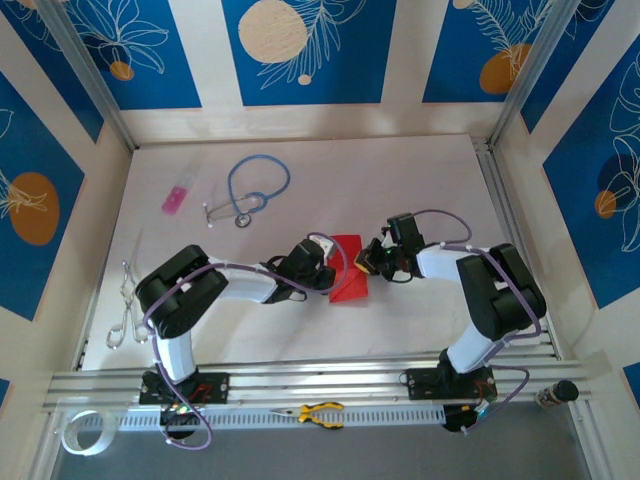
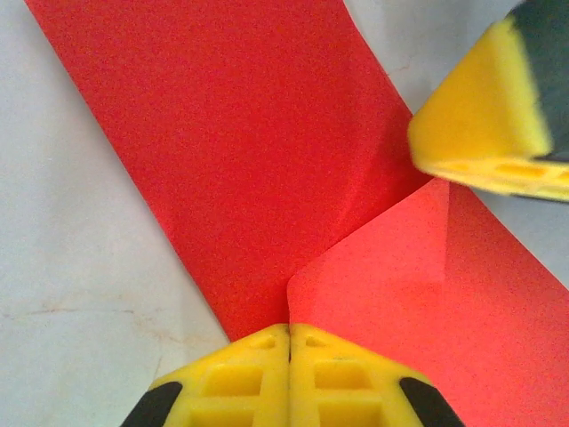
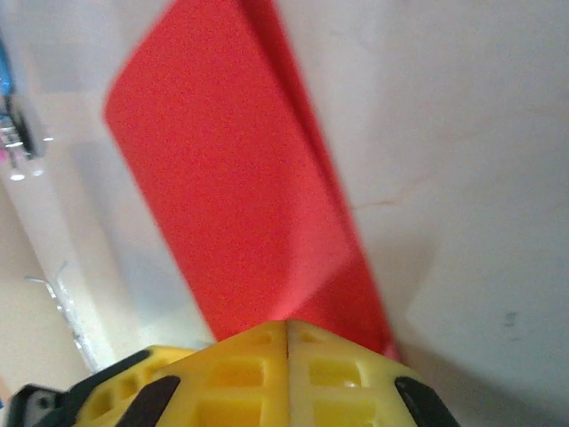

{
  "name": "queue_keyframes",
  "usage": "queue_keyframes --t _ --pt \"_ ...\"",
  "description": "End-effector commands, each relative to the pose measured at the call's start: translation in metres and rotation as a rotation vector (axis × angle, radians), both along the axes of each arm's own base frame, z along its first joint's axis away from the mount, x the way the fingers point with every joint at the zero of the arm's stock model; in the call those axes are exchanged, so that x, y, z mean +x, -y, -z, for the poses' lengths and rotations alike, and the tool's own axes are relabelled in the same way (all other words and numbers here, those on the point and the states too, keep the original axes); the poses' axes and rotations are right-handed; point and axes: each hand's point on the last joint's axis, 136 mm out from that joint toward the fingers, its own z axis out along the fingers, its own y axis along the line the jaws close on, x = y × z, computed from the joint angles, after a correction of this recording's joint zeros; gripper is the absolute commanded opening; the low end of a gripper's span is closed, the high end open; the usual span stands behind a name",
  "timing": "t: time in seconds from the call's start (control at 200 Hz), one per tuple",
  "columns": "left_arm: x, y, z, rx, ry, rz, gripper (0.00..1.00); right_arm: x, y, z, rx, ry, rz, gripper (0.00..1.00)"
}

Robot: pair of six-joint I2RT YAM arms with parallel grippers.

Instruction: Fold a paper plane with a square sheet of paper (pick it up from the middle)

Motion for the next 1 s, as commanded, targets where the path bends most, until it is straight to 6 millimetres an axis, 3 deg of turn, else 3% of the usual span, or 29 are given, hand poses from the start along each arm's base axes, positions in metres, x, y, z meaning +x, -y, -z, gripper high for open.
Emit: queue_keyframes --t 0.0,0.195,0.415,0.555,0.8,0.995 --pt "-0.008 -0.014 0.022 0.067 -0.051 0.015 0.00 -0.013 0.015 0.025 -0.057 -0.064 0.034 0.00" --pt "-0.009 -0.016 0.023 0.073 -0.053 0.014 0.00 -0.006 0.034 0.023 -0.094 -0.038 0.094 0.00" --pt "-0.009 -0.015 0.020 0.069 -0.050 0.016 0.00 0.012 0.023 -0.030 0.033 0.139 0.037 0.00" --pt "-0.008 -0.014 0.018 0.063 -0.049 0.019 0.00 0.002 0.012 -0.051 0.040 0.211 -0.004 0.02" --pt "-0.008 -0.012 0.018 0.063 -0.049 0.025 0.00 -0.023 -0.022 -0.036 0.086 0.102 -0.122 0.00" --pt "-0.008 -0.012 0.018 0.064 -0.048 0.023 0.00 -0.023 -0.028 -0.025 0.058 0.072 -0.139 0.00"
